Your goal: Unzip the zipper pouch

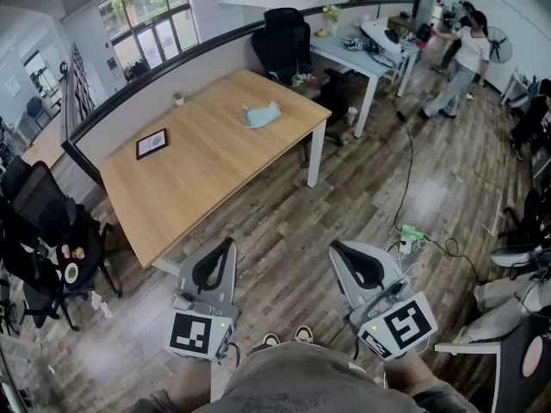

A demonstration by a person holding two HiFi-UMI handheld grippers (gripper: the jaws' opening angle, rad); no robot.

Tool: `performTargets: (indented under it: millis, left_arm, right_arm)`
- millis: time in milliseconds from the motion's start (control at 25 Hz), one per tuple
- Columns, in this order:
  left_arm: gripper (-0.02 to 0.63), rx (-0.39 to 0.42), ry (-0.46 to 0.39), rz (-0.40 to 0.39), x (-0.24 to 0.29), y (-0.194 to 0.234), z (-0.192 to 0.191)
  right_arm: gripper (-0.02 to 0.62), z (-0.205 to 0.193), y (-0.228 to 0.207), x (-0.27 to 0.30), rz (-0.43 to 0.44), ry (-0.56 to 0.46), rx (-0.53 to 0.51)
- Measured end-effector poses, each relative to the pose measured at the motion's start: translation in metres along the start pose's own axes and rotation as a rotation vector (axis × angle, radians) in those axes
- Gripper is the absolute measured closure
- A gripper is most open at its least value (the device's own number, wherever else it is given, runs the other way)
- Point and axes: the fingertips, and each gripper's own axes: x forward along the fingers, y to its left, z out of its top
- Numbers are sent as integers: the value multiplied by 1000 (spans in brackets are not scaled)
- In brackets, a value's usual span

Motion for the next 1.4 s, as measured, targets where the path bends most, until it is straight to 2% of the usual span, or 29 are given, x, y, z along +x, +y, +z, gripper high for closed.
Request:
performTargets:
  millis: [240,400,760,840,1000,1080,1120,1160,1400]
  left_arm:
    - [606,16,34,19,3,-4,-3]
    - [606,47,3,17,10,-9,1]
    - [606,17,10,-1,31,-32,-4]
    - [606,12,-7,19,33,-34,-2]
    - [602,-14,-57,119,34,-27,4]
    - [507,-30,-54,143,36,-21,2]
    - [423,-38,-44,148,38,-19,-1]
    - [387,-46,-37,152,40,-16,-3]
    - [387,-28,-20,158,54,-5,-8]
  right_arm:
    - [584,-5,-8,-6,-4,14,-23]
    - [584,-10,-23,-10,-19,21,-44]
    - [584,-15,-63,-28,-46,26,-54]
    - [583,-15,-70,-34,-62,10,-57]
    - [565,-10,-93,-44,-116,-48,-18]
    - [468,-10,-100,-44,-122,-62,-1]
    - [428,-10,-101,-42,-122,-64,1]
    - [422,-12,-103,-41,-122,-63,1]
    - [423,-21,-116,-24,-118,-48,7]
